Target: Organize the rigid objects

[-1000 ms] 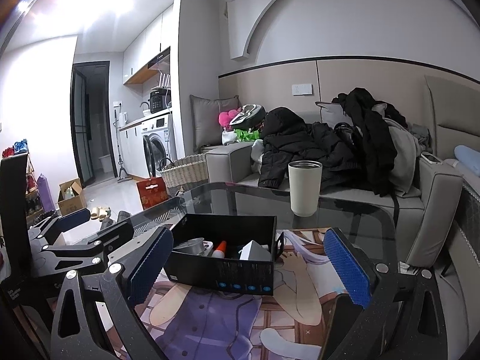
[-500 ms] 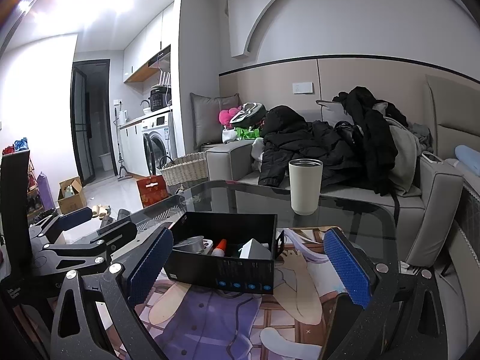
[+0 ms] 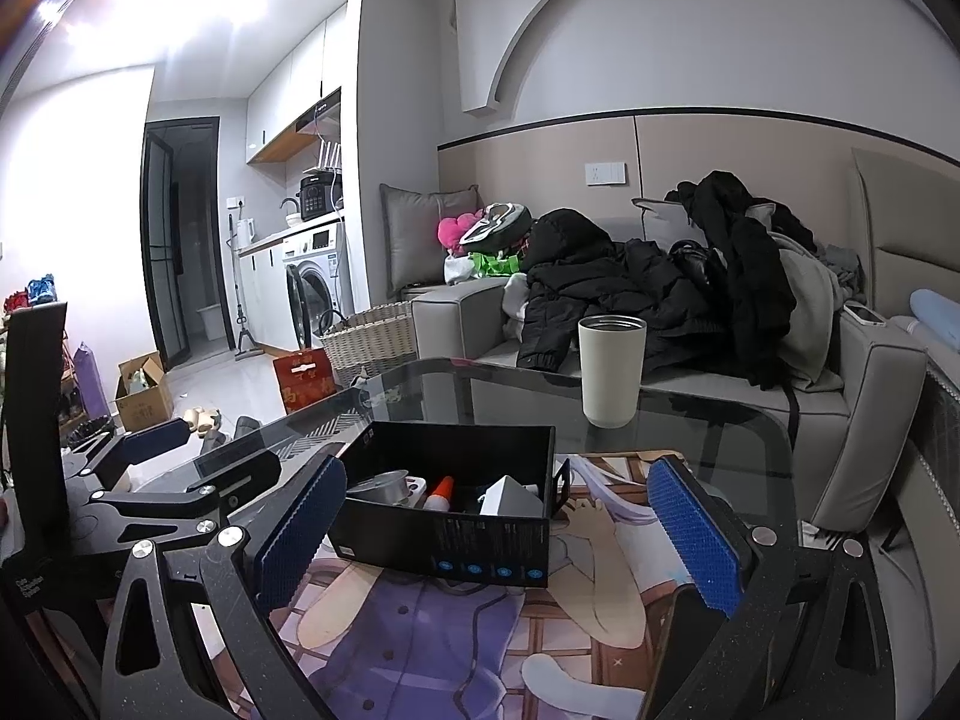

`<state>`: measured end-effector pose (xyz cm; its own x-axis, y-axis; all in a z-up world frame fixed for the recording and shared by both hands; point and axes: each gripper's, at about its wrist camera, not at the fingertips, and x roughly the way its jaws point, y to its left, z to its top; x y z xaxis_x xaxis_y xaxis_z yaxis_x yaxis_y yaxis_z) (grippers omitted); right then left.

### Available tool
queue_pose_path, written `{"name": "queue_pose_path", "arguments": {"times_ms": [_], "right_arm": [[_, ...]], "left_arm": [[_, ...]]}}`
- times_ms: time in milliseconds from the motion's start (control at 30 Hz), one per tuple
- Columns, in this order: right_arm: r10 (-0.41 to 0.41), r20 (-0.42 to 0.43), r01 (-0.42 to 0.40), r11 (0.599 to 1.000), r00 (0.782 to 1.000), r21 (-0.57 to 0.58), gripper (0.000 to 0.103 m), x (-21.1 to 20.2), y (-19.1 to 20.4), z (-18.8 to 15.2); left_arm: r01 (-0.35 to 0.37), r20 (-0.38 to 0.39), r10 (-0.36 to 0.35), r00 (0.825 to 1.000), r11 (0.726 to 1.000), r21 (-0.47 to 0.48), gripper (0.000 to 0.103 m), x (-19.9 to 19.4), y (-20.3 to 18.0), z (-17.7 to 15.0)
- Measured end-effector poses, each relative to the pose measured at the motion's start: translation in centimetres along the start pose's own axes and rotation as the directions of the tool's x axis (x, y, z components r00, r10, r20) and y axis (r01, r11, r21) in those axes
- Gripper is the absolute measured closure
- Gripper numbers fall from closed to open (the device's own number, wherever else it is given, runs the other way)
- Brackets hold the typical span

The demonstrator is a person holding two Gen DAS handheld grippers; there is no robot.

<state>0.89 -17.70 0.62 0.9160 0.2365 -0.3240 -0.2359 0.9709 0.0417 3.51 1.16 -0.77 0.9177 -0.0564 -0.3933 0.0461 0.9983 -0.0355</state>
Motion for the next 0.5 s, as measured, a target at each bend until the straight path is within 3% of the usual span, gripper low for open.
{"name": "queue_pose_path", "arguments": {"times_ms": [500], "right_arm": [[0.007,-0.014,-0.007,1.000,1.000,0.000,0.001,0.20,-0.13,0.28]], "left_arm": [[-0.004,-0.011,0.003,1.000,1.000,-0.006,0.000,0.25,-0.13,-0.23]]}}
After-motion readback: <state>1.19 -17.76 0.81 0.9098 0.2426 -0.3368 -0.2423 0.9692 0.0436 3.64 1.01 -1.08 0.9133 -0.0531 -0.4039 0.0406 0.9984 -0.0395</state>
